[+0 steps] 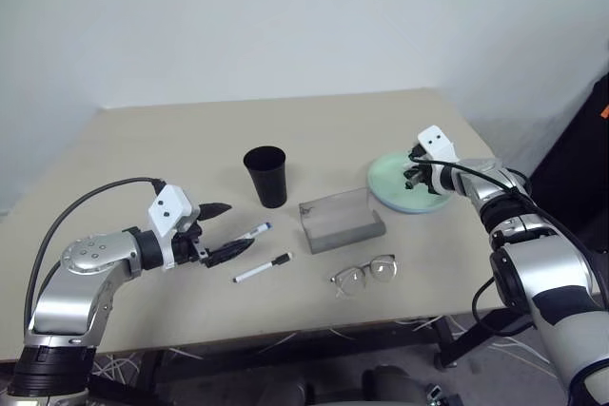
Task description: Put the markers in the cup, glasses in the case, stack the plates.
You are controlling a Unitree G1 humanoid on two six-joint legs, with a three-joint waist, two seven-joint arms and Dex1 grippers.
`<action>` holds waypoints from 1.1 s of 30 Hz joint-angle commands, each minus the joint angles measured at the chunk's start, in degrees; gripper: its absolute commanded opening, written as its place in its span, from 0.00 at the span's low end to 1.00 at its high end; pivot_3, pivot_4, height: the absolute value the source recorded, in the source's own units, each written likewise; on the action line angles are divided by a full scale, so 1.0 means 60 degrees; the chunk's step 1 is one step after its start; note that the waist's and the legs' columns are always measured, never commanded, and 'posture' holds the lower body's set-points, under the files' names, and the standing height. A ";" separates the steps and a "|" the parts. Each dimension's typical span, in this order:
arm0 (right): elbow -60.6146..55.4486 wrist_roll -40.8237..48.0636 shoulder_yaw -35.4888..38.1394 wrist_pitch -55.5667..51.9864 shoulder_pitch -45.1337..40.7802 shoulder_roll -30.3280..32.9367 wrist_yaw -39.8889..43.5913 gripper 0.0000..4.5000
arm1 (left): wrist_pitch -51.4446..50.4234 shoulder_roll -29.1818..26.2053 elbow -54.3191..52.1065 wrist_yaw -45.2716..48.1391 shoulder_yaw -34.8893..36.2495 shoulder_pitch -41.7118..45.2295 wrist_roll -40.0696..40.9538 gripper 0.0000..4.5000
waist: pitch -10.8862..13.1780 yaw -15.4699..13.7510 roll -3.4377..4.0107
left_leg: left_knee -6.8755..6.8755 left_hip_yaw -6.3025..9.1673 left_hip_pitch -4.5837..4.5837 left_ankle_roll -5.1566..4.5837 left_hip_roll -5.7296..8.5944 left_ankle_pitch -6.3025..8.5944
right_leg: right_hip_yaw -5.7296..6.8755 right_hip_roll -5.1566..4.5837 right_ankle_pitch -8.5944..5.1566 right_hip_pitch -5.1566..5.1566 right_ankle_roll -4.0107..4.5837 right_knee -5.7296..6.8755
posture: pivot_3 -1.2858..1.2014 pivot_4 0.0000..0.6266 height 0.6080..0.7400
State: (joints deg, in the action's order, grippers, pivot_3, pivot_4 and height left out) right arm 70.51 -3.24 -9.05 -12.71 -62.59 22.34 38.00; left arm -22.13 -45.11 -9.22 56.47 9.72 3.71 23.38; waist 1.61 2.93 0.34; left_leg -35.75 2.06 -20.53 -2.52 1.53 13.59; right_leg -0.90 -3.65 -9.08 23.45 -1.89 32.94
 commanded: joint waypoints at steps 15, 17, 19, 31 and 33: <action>0.0624 -0.0461 0.0509 0.0669 -0.0490 -0.0021 -0.0752 0.99 | -0.0021 -0.0031 -0.0542 -0.0150 0.0218 -0.0120 0.0165 1.00 | 0.0000 0.0023 0.0003 | -0.0012 0.0005 0.0010 0.0000 -0.0009 -0.0003 | -0.0004 0.0035 0.0000 -0.0007 0.0010 0.0009 | 0.52 0.00 0.94; 0.0472 -0.0356 0.0617 0.0714 -0.0582 0.0097 -0.0483 0.99 | -0.0012 0.0002 -0.0546 -0.0155 0.0160 -0.0094 0.0155 1.00 | 0.0000 0.0023 0.0003 | -0.0013 0.0005 0.0010 0.0000 -0.0009 -0.0003 | -0.0004 0.0035 0.0000 -0.0007 0.0011 0.0009 | 0.52 0.00 0.94; 0.0163 -0.0218 0.0719 0.0738 -0.0658 0.0270 0.0139 0.99 | -0.0003 0.0035 -0.0555 -0.0157 0.0096 -0.0057 0.0141 1.00 | 0.0001 0.0021 0.0004 | -0.0014 0.0003 0.0009 0.0000 -0.0008 -0.0003 | -0.0006 0.0035 0.0000 -0.0007 0.0011 0.0008 | 0.52 0.00 0.94; -0.6460 0.1416 0.0901 -0.1468 0.1527 0.2284 0.5050 0.99 | -0.0321 0.0902 -0.0962 -0.0776 -0.1720 0.1483 -0.0593 1.00 | -0.0003 -0.0099 0.0004 | -0.0032 0.0018 0.0001 -0.0001 -0.0005 -0.0002 | -0.0005 0.0039 0.0003 -0.0024 0.0002 0.0007 | 0.52 0.00 0.94; -0.7379 0.1777 0.0981 -0.1926 0.1914 0.2618 0.5564 0.99 | -0.0473 0.1070 -0.1076 -0.0805 -0.2068 0.1774 -0.0652 1.00 | -0.0001 -0.0112 0.0008 | -0.0043 0.0015 -0.0005 -0.0001 -0.0001 -0.0002 | -0.0007 0.0038 0.0003 -0.0027 0.0001 0.0007 | 0.52 0.00 0.94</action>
State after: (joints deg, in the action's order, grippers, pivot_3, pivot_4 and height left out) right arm 31.80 4.63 -4.29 -22.56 -50.28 36.41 68.58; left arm -24.56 -38.82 -13.34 52.23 -1.95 12.60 19.95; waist 1.61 2.26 0.38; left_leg -36.04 2.13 -20.56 -2.53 1.53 13.58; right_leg -0.95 -3.42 -9.06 23.29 -1.90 32.98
